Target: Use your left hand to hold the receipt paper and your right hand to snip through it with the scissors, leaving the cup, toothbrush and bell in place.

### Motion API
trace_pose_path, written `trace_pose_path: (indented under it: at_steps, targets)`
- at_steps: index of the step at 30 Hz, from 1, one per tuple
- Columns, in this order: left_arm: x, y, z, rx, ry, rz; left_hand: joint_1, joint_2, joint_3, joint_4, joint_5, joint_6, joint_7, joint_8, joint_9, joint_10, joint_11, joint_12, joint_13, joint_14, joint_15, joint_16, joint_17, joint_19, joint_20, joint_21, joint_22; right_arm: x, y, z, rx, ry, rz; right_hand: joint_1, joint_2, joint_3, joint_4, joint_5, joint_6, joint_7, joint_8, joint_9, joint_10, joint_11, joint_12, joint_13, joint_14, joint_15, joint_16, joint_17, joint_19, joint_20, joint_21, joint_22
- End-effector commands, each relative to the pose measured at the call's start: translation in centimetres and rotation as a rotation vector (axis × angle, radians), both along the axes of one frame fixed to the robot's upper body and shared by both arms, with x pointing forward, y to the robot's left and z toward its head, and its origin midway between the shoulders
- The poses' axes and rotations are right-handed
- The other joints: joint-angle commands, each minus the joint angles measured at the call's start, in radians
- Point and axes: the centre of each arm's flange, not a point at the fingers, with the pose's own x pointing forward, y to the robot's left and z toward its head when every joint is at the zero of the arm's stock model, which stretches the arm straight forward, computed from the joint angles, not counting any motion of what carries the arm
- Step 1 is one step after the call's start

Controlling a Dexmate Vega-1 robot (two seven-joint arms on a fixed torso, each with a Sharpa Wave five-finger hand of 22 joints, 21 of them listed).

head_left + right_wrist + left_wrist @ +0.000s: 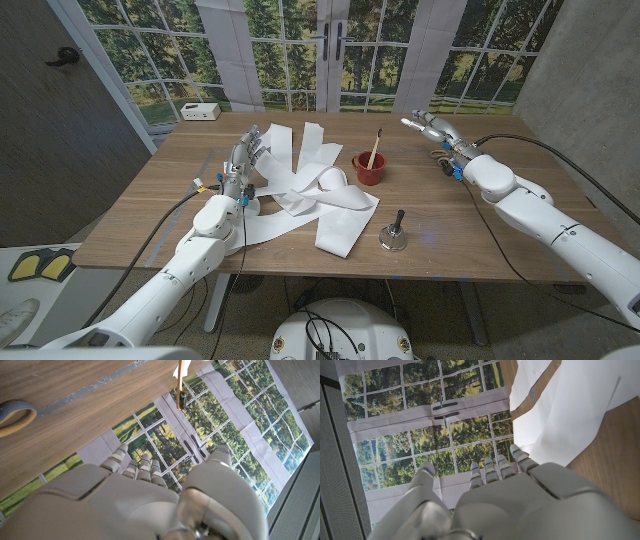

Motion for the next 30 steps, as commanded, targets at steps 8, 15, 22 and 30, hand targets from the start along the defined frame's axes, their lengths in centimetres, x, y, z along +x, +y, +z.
trace_pose_path:
  at_steps: [8,15,22,30]
  targets:
    - [0.5,0.0,-0.1,-0.008,0.025,-0.008,0.004,-0.005,0.0,-0.005,0.001,0.014,-0.007,0.004,0.003,0.011,-0.005,0.004,0.002,0.01,-0.055,0.004,0.004,0.019,-0.001,-0.006,0.003,-0.2,0.4,1.5,-0.175,-0.062,-0.125,0.022,0.001,0.003,-0.014,-0.006,0.01,0.002,0.007,0.002,0.018,-0.007,0.007,0.005,-0.001,-0.011,0.002,0.003,0.004,-0.01,0.003,0.002]
    - [0.6,0.1,-0.1,-0.028,0.017,-0.022,0.004,-0.005,-0.001,-0.006,0.002,0.02,-0.003,0.004,0.003,0.012,-0.005,0.004,0.002,0.012,-0.056,0.002,0.004,0.021,-0.002,-0.01,0.003,-0.4,0.2,2.3,-0.258,-0.061,-0.157,0.034,0.002,0.009,-0.02,-0.011,0.015,-0.012,0.007,0.002,0.028,-0.014,0.008,0.005,0.003,-0.016,0.003,0.002,0.004,-0.013,0.004,0.002]
    - [0.3,0.4,0.1,-0.03,0.013,-0.014,0.005,-0.004,-0.001,-0.006,0.002,0.019,-0.004,0.002,0.003,0.012,-0.006,0.002,0.002,0.013,-0.057,0.001,0.004,0.022,-0.001,-0.013,0.003,-0.5,0.3,2.9,-0.298,-0.072,-0.172,0.05,0.004,0.019,-0.026,-0.018,0.003,-0.024,0.0,0.002,0.037,-0.034,0.009,0.007,0.0,-0.024,0.003,0.002,0.0,-0.012,0.002,0.002]
    - [-0.2,0.5,0.0,-0.008,0.014,0.013,0.005,-0.002,-0.001,-0.006,0.002,0.02,0.001,0.001,0.003,0.012,-0.006,0.001,0.002,0.012,-0.055,0.0,0.004,0.023,-0.001,-0.017,0.003,-0.4,0.1,3.4,-0.335,-0.079,-0.188,0.066,0.007,0.029,-0.032,-0.022,0.005,-0.026,0.0,0.003,0.044,-0.042,0.009,0.008,0.007,-0.037,0.006,0.002,0.005,-0.014,0.005,0.002]
